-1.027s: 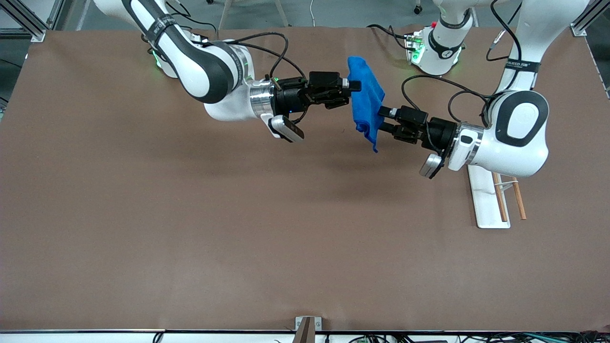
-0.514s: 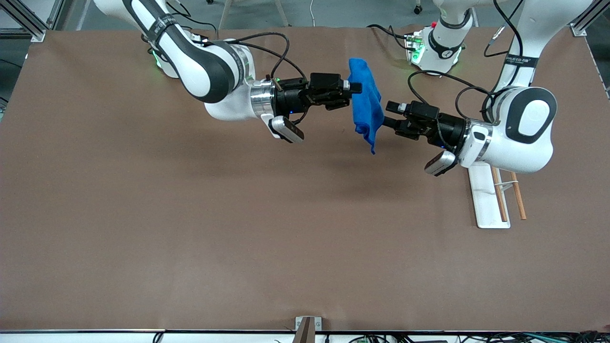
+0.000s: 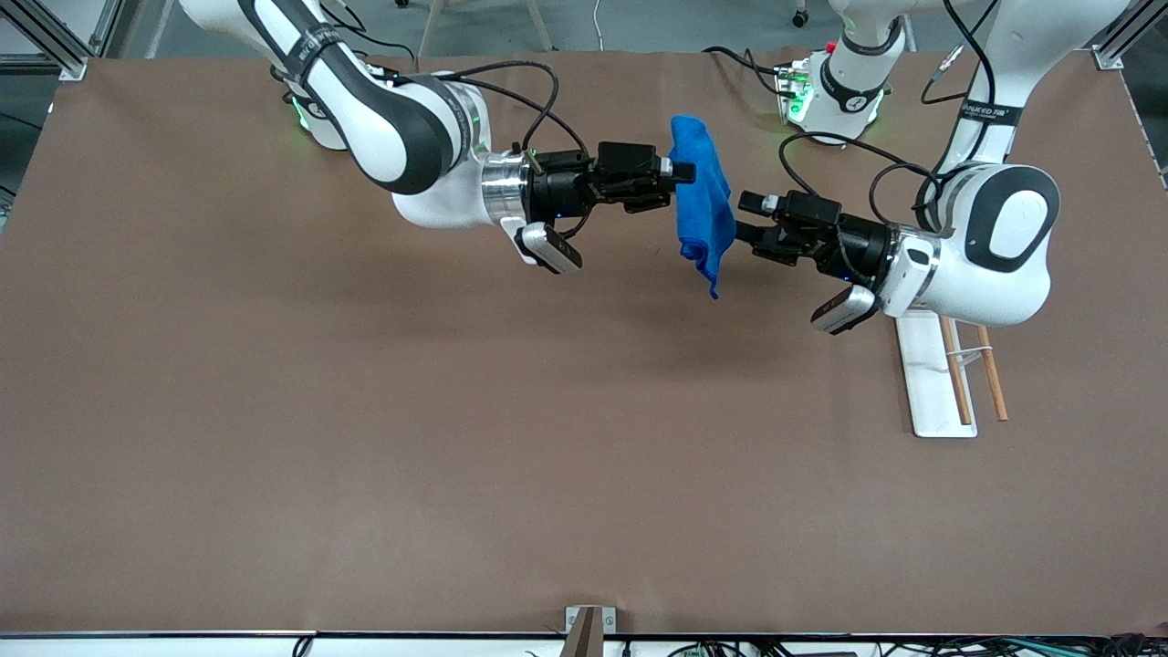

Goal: Right arm passes towel to left arm to hang
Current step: 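Grasp the towel with the left gripper beside the right gripper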

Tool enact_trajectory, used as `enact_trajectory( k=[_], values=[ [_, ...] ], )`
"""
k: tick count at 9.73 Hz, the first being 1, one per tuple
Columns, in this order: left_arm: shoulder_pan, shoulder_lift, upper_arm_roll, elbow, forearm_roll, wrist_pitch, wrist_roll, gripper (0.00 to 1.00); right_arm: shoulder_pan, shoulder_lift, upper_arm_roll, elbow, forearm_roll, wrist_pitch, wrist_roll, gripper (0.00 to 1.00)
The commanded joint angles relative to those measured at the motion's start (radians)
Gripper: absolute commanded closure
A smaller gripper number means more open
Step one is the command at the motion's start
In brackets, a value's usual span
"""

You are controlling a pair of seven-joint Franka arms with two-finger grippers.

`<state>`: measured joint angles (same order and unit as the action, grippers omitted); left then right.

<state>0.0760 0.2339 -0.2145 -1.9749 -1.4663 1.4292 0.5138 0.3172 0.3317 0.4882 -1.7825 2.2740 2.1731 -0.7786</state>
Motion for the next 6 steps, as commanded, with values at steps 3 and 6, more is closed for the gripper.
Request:
enact_trajectory(
  k=[3,6],
  values=[
    [-0.024,0.022,-0.002,-0.035,-0.009,0.059,0.052,0.19,0.025,0.009,0.0,0.032,0.03,0.043,-0.025,0.99],
    [-0.035,0.044,-0.002,-0.027,0.0,0.077,0.066,0.19,0.028,0.009,0.0,0.038,0.03,0.053,-0.025,0.99]
  ],
)
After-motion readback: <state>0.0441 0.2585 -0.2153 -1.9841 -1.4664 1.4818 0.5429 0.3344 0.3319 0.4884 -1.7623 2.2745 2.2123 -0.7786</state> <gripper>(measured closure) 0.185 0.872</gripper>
